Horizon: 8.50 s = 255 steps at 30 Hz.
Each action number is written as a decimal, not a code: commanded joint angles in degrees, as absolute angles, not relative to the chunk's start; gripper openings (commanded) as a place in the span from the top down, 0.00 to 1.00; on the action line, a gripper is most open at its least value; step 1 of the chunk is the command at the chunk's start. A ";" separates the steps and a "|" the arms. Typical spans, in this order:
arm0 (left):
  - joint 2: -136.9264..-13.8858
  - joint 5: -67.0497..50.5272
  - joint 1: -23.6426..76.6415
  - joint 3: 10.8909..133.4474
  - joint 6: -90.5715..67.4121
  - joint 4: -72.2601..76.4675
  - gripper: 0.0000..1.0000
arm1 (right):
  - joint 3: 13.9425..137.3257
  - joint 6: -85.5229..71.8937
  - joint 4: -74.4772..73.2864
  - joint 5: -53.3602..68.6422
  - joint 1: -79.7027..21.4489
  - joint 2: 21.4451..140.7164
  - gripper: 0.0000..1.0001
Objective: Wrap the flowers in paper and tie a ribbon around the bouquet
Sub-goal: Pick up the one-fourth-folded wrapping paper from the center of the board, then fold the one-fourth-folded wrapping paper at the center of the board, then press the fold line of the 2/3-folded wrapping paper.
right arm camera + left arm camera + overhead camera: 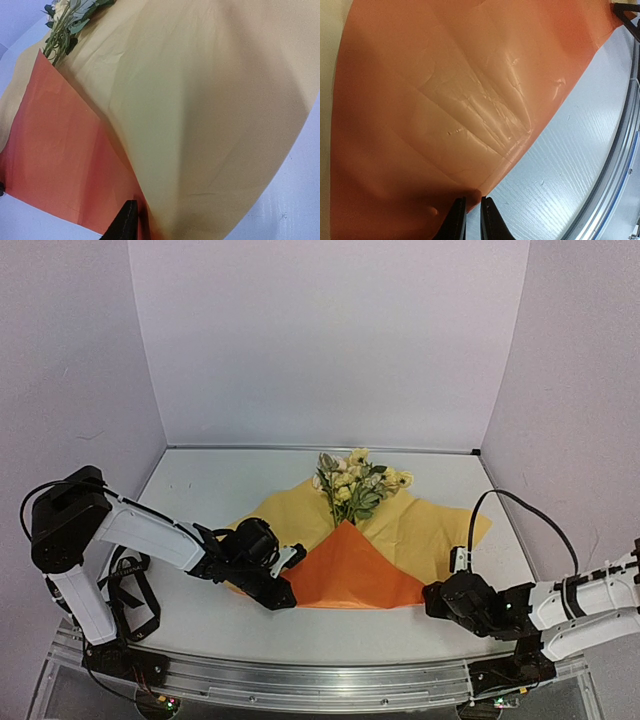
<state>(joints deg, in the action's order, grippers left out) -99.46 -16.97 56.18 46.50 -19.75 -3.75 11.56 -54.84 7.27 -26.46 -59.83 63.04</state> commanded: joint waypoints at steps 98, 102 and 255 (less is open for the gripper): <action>-90.23 -11.19 61.44 42.56 -17.61 -2.12 0.76 | 32.03 -34.34 -34.67 -21.21 -56.92 50.95 1.00; -93.75 -11.84 61.42 42.38 -17.37 -0.64 0.80 | 35.38 -32.43 -35.88 -19.39 -56.95 53.17 1.00; -98.99 -24.33 53.66 54.15 -40.50 0.35 1.00 | 48.40 -35.84 -16.71 3.14 -65.99 85.21 0.75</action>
